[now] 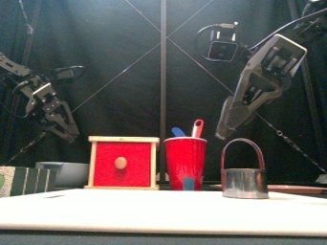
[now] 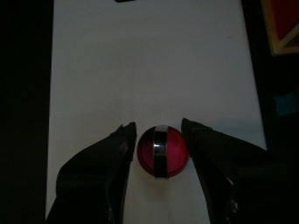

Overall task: Get the cutter from the drawer then cut the dough then place the extra dough in the bowl
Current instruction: Place the extra dough in the bowl

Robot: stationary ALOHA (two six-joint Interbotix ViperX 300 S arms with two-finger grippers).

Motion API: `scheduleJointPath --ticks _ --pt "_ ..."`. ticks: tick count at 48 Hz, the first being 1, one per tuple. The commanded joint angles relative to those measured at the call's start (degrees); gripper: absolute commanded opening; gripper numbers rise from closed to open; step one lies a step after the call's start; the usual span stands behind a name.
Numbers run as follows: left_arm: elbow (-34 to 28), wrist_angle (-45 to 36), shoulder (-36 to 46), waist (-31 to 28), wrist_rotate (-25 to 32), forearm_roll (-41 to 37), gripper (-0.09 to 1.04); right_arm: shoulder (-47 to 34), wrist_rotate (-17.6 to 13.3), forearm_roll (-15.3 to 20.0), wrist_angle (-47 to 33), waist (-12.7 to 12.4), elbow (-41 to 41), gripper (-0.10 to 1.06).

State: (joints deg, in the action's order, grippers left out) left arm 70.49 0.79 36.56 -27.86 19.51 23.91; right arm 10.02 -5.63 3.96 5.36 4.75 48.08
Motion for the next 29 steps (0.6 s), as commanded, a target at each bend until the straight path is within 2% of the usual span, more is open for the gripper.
scheduleJointPath --ticks 1,10,16,23,29 --pt "-0.5 4.0 -0.1 4.0 0.2 0.1 0.92 1.5 0.4 -1.0 -0.5 -0.7 -1.6 0.83" --pt "-0.1 15.5 -0.2 13.4 0.2 -1.1 0.92 3.5 0.2 -4.9 -4.7 -2.5 -2.2 0.83" --pt "1.2 24.1 -0.6 19.3 0.2 -6.0 0.91 5.6 0.2 -7.2 -11.4 -4.5 -1.1 0.83" --pt "2.4 32.1 -1.1 25.7 0.0 -13.4 0.90 7.6 0.2 -8.5 -21.0 -6.6 2.7 0.83" --pt "2.5 34.3 -1.8 28.4 -0.3 -16.4 0.88 8.5 0.2 -8.4 -28.3 -7.6 5.8 0.83"
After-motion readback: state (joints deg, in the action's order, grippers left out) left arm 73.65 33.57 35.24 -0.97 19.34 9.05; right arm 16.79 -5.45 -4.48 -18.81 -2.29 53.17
